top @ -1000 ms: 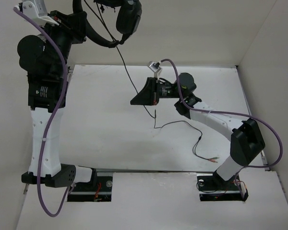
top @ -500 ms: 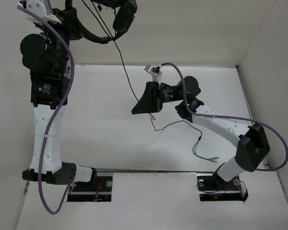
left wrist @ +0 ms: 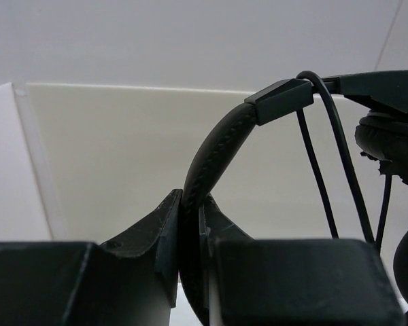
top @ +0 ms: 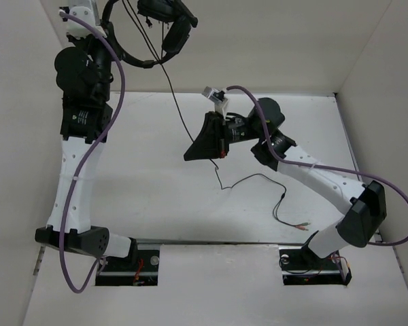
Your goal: Wrap the headphones
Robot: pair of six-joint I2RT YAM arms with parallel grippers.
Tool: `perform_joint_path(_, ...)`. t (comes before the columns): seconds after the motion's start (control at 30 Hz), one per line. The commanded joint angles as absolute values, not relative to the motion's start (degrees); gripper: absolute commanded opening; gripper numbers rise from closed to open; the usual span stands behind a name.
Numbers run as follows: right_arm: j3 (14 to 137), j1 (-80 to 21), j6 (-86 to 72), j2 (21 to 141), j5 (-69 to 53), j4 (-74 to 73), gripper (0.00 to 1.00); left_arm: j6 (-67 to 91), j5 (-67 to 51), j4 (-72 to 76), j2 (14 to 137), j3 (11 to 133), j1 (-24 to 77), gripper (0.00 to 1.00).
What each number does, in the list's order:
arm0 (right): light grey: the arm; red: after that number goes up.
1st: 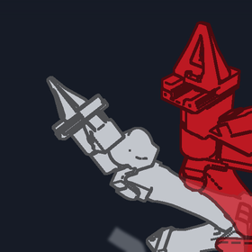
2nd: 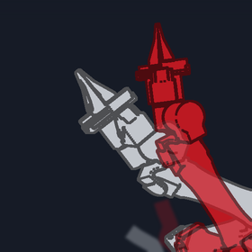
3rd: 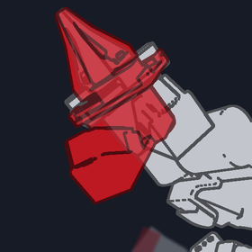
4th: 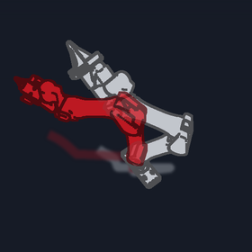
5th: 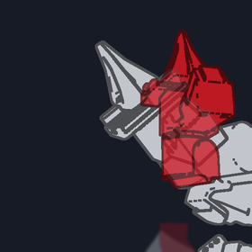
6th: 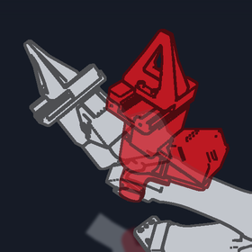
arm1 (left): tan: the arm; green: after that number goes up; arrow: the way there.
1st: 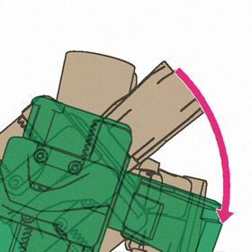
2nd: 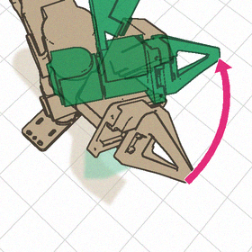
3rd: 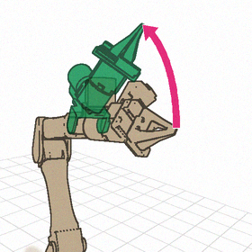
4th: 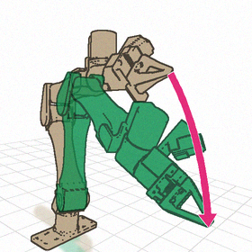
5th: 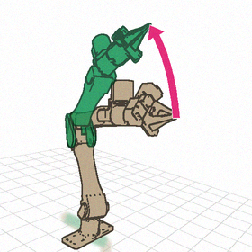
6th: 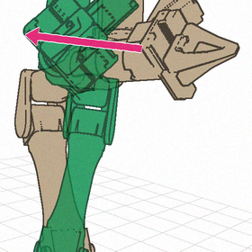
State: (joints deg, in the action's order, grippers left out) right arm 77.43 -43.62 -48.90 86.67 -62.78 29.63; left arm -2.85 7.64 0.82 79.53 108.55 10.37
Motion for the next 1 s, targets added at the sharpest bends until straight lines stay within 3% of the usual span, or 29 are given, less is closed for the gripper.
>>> perform_joint_path(0.0, 85.3, -44.3, -33.4, 85.0, -60.8, 10.9, 0.0, -7.8, 12.7, 10.8, 77.4, 104.9, 10.8, 0.01)
perform_joint_path(0.27, 104.8, -47.5, 4.6, 86.6, -40.3, -27.1, 0.0, -11.9, 13.8, 11.3, 77.3, 97.4, 13.3, 0.01)
perform_joint_path(0.5, 118.6, -52.7, 31.6, 88.1, -11.5, -39.3, 0.0, -15.2, 13.4, 10.2, 75.9, 88.2, 16.5, 0.01)
perform_joint_path(0.73, 118.0, -59.0, 59.3, 89.8, 15.9, -36.3, 0.0, -17.4, 12.0, 7.9, 75.4, 84.0, 19.6, 0.01)
perform_joint_path(0.97, 108.9, -58.1, 85.6, 91.1, 28.5, -10.7, 0.0, -17.8, 9.0, 4.3, 75.1, 82.3, 23.1, 0.01)
